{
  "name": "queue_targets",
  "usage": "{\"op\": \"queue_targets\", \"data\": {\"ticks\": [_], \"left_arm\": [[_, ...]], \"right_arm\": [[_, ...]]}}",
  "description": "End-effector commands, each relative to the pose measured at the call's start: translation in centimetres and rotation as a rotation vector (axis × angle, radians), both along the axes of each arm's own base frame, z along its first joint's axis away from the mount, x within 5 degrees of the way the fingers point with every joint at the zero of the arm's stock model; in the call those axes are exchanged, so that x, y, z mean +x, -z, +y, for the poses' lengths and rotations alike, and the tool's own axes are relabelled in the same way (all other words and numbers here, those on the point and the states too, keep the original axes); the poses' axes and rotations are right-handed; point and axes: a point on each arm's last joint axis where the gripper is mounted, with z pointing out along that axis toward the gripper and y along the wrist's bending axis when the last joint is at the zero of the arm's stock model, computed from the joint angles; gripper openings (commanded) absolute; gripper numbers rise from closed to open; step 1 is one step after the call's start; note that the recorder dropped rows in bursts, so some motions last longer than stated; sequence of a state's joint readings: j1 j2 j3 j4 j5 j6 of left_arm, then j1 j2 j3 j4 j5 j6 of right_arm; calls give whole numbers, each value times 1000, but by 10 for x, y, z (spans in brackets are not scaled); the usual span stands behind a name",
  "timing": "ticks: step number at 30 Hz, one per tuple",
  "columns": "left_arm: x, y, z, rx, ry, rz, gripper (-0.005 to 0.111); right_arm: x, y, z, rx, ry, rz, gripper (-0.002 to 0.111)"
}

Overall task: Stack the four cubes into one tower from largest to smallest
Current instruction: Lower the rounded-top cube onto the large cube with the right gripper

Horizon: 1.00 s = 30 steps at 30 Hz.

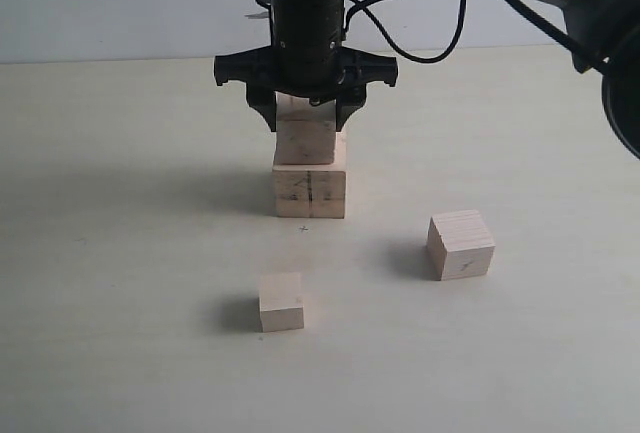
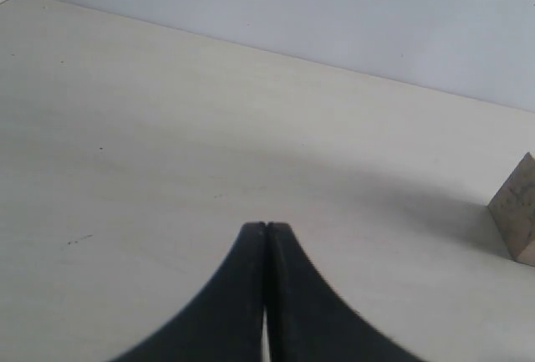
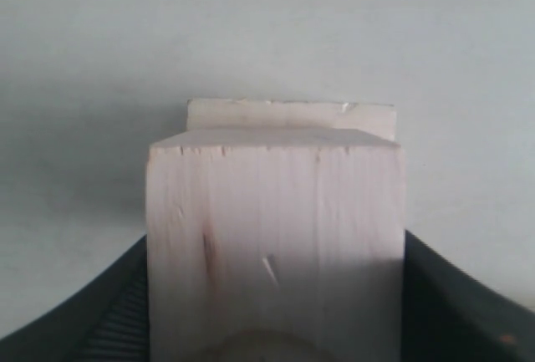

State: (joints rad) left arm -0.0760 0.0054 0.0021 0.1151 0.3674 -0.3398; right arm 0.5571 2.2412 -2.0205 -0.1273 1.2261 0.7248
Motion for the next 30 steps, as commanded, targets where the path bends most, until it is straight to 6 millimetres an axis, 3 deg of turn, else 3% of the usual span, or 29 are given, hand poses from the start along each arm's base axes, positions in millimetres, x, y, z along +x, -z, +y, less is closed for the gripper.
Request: {"op": "queue_targets", "data": {"ticks": [1, 11, 30], "left_arm": [[0, -2, 0, -6, 4, -18, 0], [0, -2, 0, -6, 4, -18, 0], [0, -2, 0, -6, 4, -18, 0]], "right_arm": [[0, -3, 0, -5, -23, -12, 52], [0, -3, 0, -8, -34, -12, 67], [0, -3, 0, 1, -1, -12, 67]]}}
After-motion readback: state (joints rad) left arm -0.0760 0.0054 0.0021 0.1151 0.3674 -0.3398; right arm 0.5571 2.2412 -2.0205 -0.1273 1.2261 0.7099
